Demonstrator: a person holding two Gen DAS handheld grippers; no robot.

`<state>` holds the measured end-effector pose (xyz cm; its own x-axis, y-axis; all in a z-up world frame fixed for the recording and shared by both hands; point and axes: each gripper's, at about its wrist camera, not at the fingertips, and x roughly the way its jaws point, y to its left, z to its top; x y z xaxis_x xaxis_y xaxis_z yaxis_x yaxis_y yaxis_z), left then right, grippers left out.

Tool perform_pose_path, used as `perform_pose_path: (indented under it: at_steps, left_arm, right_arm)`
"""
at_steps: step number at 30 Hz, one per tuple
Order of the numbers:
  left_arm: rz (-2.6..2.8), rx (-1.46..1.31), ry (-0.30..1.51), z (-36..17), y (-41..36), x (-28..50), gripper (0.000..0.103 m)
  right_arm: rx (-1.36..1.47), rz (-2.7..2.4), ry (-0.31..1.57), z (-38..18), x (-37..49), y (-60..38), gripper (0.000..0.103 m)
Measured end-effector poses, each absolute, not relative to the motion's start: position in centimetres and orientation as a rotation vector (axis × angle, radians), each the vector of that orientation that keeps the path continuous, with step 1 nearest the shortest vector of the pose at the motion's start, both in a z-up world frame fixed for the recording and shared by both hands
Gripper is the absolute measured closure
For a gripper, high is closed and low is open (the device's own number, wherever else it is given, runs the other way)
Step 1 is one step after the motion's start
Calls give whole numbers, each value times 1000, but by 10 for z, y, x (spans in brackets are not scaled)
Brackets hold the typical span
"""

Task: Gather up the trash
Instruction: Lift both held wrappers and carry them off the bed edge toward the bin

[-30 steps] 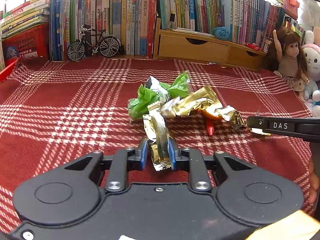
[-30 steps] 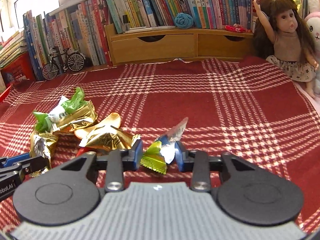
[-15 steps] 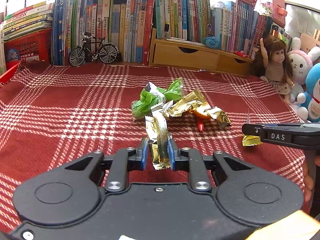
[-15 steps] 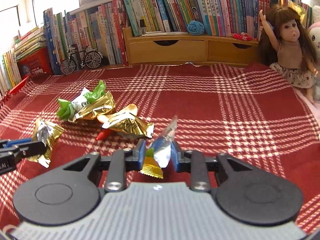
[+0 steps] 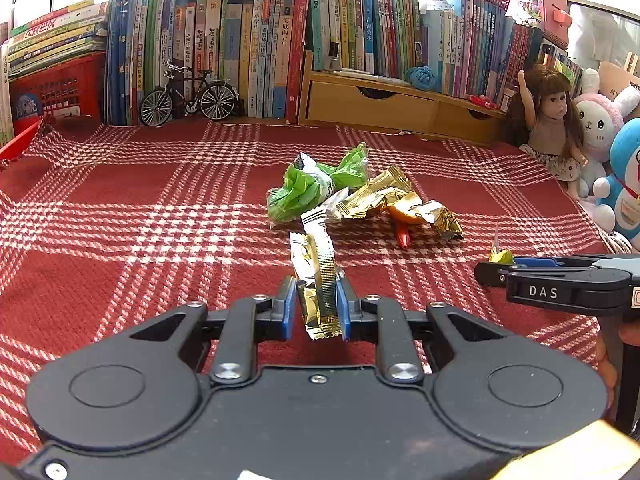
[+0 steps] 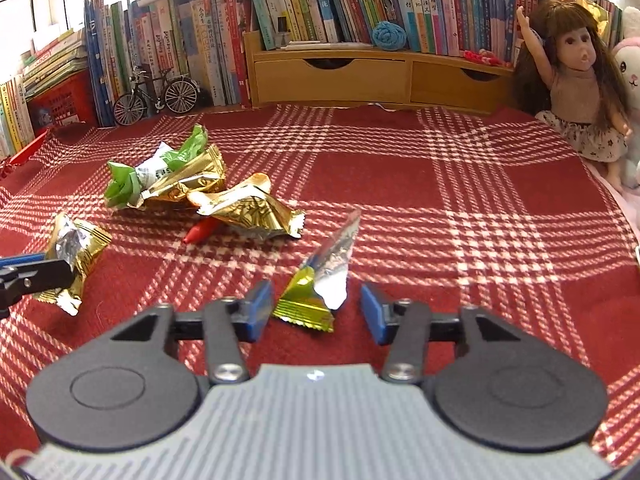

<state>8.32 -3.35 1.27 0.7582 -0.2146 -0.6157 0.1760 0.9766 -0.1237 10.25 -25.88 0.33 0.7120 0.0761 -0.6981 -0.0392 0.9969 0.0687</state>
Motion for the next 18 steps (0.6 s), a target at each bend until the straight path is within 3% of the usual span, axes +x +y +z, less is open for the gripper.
perform_pose_path:
  at_steps: [4,18]
  left_arm:
    - [-218,-58,671,13,-35,82,83]
    - [-248,-43,650,17,-35,66,83]
  right_arm:
    - [54,93,764,6,102,-254,66]
    - [-8,159,726,19,76,-237,67]
